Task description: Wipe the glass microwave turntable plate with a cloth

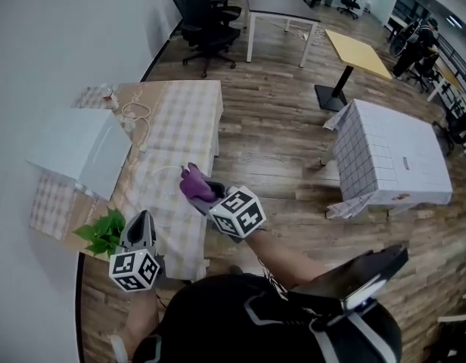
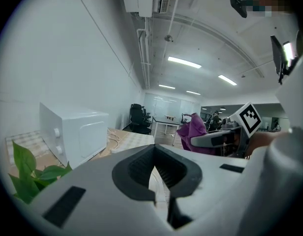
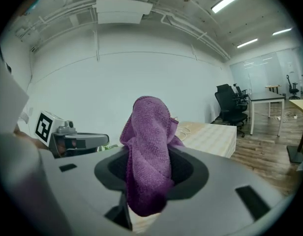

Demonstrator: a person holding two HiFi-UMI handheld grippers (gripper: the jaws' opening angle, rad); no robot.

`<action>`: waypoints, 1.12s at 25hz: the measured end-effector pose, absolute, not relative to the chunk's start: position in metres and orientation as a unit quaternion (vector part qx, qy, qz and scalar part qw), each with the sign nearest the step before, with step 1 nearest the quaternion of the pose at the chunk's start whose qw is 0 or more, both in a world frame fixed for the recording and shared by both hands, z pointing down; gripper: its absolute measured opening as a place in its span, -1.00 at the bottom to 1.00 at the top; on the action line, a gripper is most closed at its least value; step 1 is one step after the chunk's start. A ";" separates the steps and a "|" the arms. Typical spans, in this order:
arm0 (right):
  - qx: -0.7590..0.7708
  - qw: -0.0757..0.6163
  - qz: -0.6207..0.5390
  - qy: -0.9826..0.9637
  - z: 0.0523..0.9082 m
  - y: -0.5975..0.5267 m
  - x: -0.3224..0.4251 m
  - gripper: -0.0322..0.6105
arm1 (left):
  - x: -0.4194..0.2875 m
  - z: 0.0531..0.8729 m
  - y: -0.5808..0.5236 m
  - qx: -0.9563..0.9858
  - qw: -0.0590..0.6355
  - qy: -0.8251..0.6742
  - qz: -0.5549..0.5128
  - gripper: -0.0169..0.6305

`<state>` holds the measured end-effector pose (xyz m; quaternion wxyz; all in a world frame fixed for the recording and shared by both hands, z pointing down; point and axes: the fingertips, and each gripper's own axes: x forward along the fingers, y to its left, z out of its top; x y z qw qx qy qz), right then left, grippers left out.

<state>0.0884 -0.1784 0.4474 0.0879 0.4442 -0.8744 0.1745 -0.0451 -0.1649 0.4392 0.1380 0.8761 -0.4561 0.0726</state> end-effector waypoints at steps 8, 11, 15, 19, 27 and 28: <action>0.471 0.063 0.115 -0.872 0.413 -0.178 0.090 -0.39 | -0.042 0.420 -0.177 0.888 0.135 -0.438 0.042 -0.94; 0.476 0.066 0.118 -0.869 0.413 -0.182 0.090 -0.41 | -0.042 0.413 -0.179 0.892 0.120 -0.434 0.044 -0.94; 0.485 0.060 0.118 -0.865 0.411 -0.188 0.092 -0.41 | -0.045 0.408 -0.183 0.893 0.120 -0.433 0.041 -0.94; 0.488 0.062 0.117 -0.863 0.412 -0.193 0.093 -0.41 | -0.050 0.405 -0.187 0.888 0.143 -0.437 0.027 -0.94; 0.493 0.064 0.119 -0.860 0.413 -0.199 0.091 -0.41 | -0.055 0.403 -0.190 0.886 0.137 -0.442 0.031 -0.94; 0.494 0.065 0.119 -0.859 0.413 -0.200 0.092 -0.41 | -0.055 0.403 -0.191 0.886 0.137 -0.442 0.031 -0.94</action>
